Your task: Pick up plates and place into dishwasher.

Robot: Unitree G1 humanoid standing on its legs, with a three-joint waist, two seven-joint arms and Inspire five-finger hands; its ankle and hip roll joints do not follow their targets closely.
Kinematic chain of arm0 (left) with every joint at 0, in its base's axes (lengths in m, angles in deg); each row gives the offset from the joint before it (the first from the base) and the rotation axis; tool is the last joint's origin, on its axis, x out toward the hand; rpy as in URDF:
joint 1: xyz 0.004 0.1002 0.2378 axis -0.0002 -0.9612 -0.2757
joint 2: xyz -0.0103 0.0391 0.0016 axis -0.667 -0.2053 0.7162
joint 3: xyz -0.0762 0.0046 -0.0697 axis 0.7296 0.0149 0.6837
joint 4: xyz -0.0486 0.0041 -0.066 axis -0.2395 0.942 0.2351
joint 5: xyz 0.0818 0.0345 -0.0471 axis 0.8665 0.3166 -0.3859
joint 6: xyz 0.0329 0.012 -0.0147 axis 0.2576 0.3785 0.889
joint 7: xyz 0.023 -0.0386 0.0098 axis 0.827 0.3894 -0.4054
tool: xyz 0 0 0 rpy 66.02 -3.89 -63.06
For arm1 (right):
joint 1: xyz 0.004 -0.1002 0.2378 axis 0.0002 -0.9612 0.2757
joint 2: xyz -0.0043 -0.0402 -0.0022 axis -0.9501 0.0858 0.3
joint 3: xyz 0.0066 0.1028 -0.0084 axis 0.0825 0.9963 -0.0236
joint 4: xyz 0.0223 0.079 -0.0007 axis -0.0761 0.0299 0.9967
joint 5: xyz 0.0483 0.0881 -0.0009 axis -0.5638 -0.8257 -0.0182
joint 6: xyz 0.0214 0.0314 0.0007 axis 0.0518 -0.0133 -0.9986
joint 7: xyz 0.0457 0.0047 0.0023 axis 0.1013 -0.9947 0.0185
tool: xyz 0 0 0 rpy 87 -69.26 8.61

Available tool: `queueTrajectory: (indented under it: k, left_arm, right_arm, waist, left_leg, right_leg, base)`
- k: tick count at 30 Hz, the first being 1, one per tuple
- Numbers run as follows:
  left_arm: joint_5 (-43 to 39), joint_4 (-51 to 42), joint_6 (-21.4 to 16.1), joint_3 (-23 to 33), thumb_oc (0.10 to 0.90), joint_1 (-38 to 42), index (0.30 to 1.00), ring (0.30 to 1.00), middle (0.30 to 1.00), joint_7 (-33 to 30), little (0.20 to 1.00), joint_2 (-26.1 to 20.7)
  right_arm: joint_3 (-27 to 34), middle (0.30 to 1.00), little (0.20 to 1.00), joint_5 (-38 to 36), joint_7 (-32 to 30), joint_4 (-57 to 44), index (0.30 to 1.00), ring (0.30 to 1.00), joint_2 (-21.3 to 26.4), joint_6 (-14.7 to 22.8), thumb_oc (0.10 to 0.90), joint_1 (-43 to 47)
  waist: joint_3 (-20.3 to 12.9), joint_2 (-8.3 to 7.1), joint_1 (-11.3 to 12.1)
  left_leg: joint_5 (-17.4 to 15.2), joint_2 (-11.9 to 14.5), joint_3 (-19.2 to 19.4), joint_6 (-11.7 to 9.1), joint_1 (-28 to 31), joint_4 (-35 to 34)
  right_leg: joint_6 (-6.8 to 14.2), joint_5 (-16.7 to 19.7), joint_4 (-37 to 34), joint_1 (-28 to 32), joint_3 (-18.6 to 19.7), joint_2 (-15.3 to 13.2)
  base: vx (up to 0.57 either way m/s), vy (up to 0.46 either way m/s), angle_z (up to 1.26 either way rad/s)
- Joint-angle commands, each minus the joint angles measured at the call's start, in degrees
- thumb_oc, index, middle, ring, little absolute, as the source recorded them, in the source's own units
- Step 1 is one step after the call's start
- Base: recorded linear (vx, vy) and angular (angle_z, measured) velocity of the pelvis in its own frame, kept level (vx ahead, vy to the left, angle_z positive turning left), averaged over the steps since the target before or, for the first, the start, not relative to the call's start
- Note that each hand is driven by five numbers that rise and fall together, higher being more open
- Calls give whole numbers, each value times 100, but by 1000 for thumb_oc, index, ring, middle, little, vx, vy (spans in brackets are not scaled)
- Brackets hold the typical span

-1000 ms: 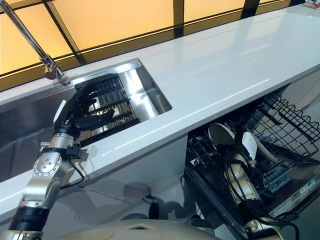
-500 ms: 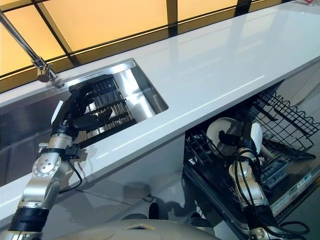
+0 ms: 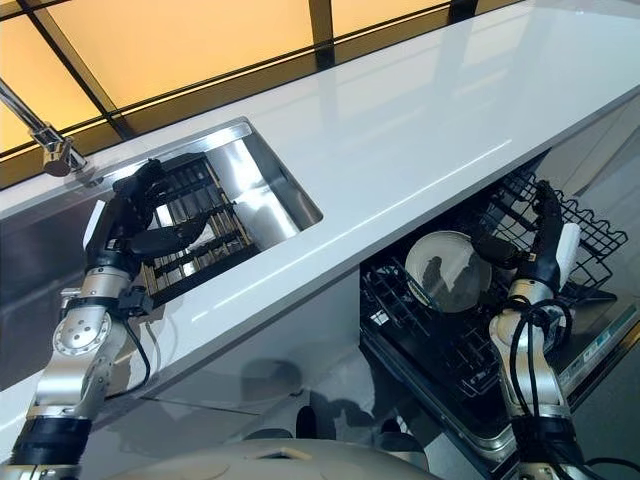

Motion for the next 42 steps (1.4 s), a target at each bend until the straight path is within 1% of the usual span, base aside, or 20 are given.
queueTrajectory:
  k: [1, 3, 4, 8, 9, 10, 13, 14, 16, 18, 22, 24, 27, 30, 33, 34, 38, 40, 42]
  left_arm:
    - [-55, -35, -827, 673, 800, 383, 900, 900, 900, -140, 900, -439]
    - [-52, 4, -861, 681, 800, 372, 900, 900, 900, -149, 900, -434]
    - [-74, 48, -894, 700, 800, 363, 900, 900, 900, -153, 900, -446]
    - [-140, 134, -890, 710, 800, 400, 900, 900, 900, -179, 900, -511]
    - [-146, 140, -881, 715, 800, 404, 900, 900, 900, -177, 900, -519]
    - [-163, 154, -856, 725, 800, 408, 900, 900, 900, -168, 900, -550]
    - [-161, 152, -806, 724, 800, 433, 900, 900, 900, -164, 900, -579]
    - [-153, 158, -787, 739, 800, 441, 900, 900, 900, -145, 900, -589]
    - [-99, 215, -802, 734, 800, 476, 900, 900, 900, -105, 900, -591]
    - [-95, 236, -785, 729, 800, 509, 900, 900, 900, -84, 900, -612]
    - [-60, 199, -681, 746, 800, 546, 900, 900, 900, -44, 900, -691]
    - [-79, 186, -664, 744, 800, 551, 900, 900, 900, -44, 900, -740]
    - [-109, 176, -667, 720, 800, 564, 900, 900, 900, -62, 900, -796]
    - [-114, 126, -645, 704, 800, 582, 900, 900, 900, -49, 900, -826]
    - [-134, 92, -638, 675, 800, 598, 900, 900, 900, -72, 900, -856]
    - [-151, 79, -659, 656, 800, 609, 900, 900, 900, -88, 900, -876]
    - [-217, 35, -801, 605, 800, 658, 900, 900, 900, -180, 900, -883]
    - [-277, 3, -923, 578, 800, 729, 900, 900, 900, -245, 900, -908]
    - [-356, -26, -1112, 558, 800, 870, 900, 900, 900, -367, 900, -985]
  right_arm:
    - [597, 900, 900, -700, -629, -525, 900, 900, 62, 999, 800, 316]
    - [695, 900, 900, -988, -771, -377, 900, 900, -103, 1197, 800, 292]
    - [801, 900, 900, -1092, -914, -196, 900, 900, -230, 1421, 800, 252]
    - [887, 900, 900, -1542, -921, 235, 900, 900, -373, 1542, 800, 244]
    - [903, 900, 900, -1529, -910, 360, 900, 900, -407, 1529, 800, 239]
    - [900, 900, 900, -1299, -957, 578, 900, 900, -383, 1384, 800, 215]
    - [867, 900, 900, -1320, -851, 850, 900, 900, -350, 1313, 800, 195]
    - [853, 900, 900, -1395, -771, 985, 900, 900, -338, 1364, 800, 190]
    - [837, 900, 900, -1252, -681, 1318, 900, 900, -316, 1342, 800, 183]
    - [840, 900, 900, -1234, -643, 1443, 900, 900, -265, 1268, 800, 190]
    - [827, 900, 900, -1437, -587, 1809, 900, 900, -197, 1204, 800, 200]
    - [806, 900, 900, -1501, -684, 1950, 900, 900, -166, 1189, 800, 227]
    - [824, 900, 900, -1788, -869, 2184, 900, 900, -173, 1237, 800, 262]
    - [872, 900, 900, -2293, -869, 2394, 900, 900, -246, 1322, 800, 259]
    - [869, 900, 900, -2469, -852, 2496, 900, 900, -257, 1332, 800, 269]
    - [856, 900, 900, -2674, -836, 2605, 900, 900, -275, 1381, 800, 273]
    - [863, 900, 900, -2957, -773, 2798, 900, 900, -275, 1467, 800, 282]
    - [811, 900, 900, -2983, -791, 2846, 900, 900, -252, 1463, 800, 332]
    - [729, 900, 900, -3119, -780, 2894, 900, 900, -188, 1496, 800, 467]
  waist:
    - [-216, -133, -135]
    - [-218, -130, -157]
    - [-216, -123, -178]
    - [-212, -99, -190]
    - [-207, -96, -186]
    - [-205, -97, -182]
    - [-197, -99, -171]
    - [-190, -101, -168]
    - [-172, -105, -151]
    - [-159, -102, -146]
    - [-101, -82, -123]
    - [-51, -57, -112]
    - [12, -18, -98]
    - [106, 37, -83]
    - [165, 64, -79]
    - [212, 86, -80]
    - [328, 118, -90]
    - [417, 140, -91]
    - [581, 163, -84]
  left_leg:
    - [-784, -328, 306, 290, 394, 38]
    - [-790, -329, 327, 292, 395, 38]
    - [-792, -328, 347, 293, 393, 38]
    - [-799, -337, 370, 304, 381, 38]
    - [-799, -338, 371, 302, 382, 38]
    - [-798, -340, 375, 303, 378, 38]
    - [-792, -342, 375, 298, 364, 38]
    - [-787, -340, 380, 293, 363, 38]
    - [-788, -344, 370, 292, 344, 38]
    - [-787, -345, 369, 290, 334, 38]
    - [-789, -344, 372, 297, 323, 38]
    - [-784, -347, 368, 306, 321, 38]
    - [-767, -351, 363, 316, 312, 38]
    - [-723, -349, 338, 319, 292, 40]
    - [-696, -351, 304, 318, 263, 49]
    - [-672, -347, 290, 308, 234, 49]
    - [-624, -351, 243, 289, 129, 48]
    - [-596, -352, 213, 284, 22, 50]
    - [-555, -342, 205, 277, -151, 57]
  right_leg:
    - [100, -75, 137, -56, -133, 354]
    - [105, -69, 141, -69, -127, 354]
    - [112, -65, 144, -83, -122, 352]
    - [118, -47, 141, -109, -111, 348]
    - [119, -42, 145, -115, -113, 349]
    - [119, -33, 139, -119, -113, 346]
    - [122, -11, 114, -119, -118, 344]
    - [124, -4, 112, -118, -123, 342]
    - [127, 1, 105, -129, -129, 340]
    - [133, 4, 104, -138, -139, 334]
    - [137, -2, 122, -171, -149, 322]
    - [128, -15, 153, -198, -143, 324]
    - [109, -33, 198, -239, -133, 331]
    - [83, -63, 277, -292, -131, 328]
    - [66, -75, 323, -325, -123, 333]
    - [61, -72, 337, -352, -124, 336]
    - [50, -37, 308, -439, -85, 354]
    - [38, -17, 299, -547, -43, 369]
    - [18, -6, 318, -716, -17, 379]
  base:
    - [-18, 10, -4]
    - [-15, 11, -5]
    - [-13, 17, -8]
    - [-7, 12, -5]
    - [2, -2, -3]
    - [0, 0, 0]
    - [0, 0, 0]
    - [0, 0, 0]
    - [27, -44, -1]
    - [13, -18, 0]
    - [20, -30, 0]
    - [17, -38, 0]
    - [13, -35, 0]
    - [15, -26, -1]
    - [0, 0, 0]
    - [0, 0, 0]
    - [0, 0, 0]
    - [-73, -21, 0]
    - [-178, -45, -1]
